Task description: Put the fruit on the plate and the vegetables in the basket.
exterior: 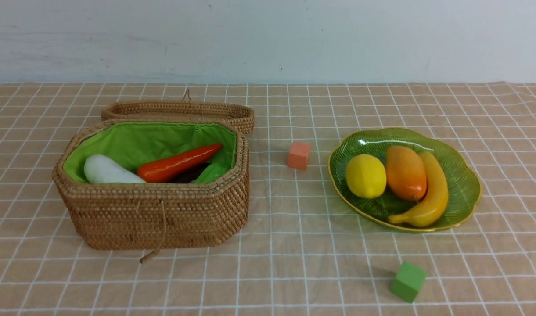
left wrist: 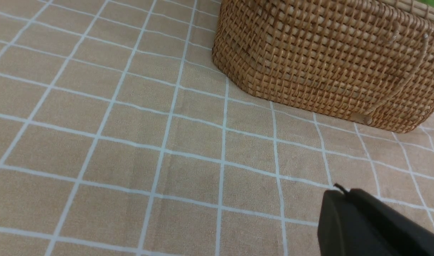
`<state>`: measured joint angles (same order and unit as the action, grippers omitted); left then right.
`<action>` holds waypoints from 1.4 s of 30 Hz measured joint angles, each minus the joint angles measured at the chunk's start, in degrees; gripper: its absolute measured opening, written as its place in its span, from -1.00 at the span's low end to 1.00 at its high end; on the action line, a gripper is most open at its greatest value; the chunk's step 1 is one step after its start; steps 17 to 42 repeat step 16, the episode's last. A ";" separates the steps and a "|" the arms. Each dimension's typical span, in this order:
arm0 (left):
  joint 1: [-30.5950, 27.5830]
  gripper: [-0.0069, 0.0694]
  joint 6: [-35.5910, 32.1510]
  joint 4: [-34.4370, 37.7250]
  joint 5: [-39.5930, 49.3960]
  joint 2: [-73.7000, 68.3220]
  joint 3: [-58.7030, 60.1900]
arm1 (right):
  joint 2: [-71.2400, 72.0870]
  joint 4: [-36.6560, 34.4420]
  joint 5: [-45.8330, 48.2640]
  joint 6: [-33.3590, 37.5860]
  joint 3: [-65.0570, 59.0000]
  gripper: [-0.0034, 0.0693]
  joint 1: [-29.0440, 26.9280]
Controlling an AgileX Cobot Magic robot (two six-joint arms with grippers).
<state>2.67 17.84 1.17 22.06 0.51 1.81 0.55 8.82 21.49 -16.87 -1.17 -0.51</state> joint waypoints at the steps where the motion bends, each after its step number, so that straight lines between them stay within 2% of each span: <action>1: 0.00 -0.85 0.00 0.00 0.00 0.00 0.00 | 0.00 0.00 0.00 0.00 0.00 -0.84 0.00; 42: 0.00 -0.83 0.00 0.00 0.00 0.00 0.00 | 0.00 0.00 0.00 0.00 0.00 -0.81 0.00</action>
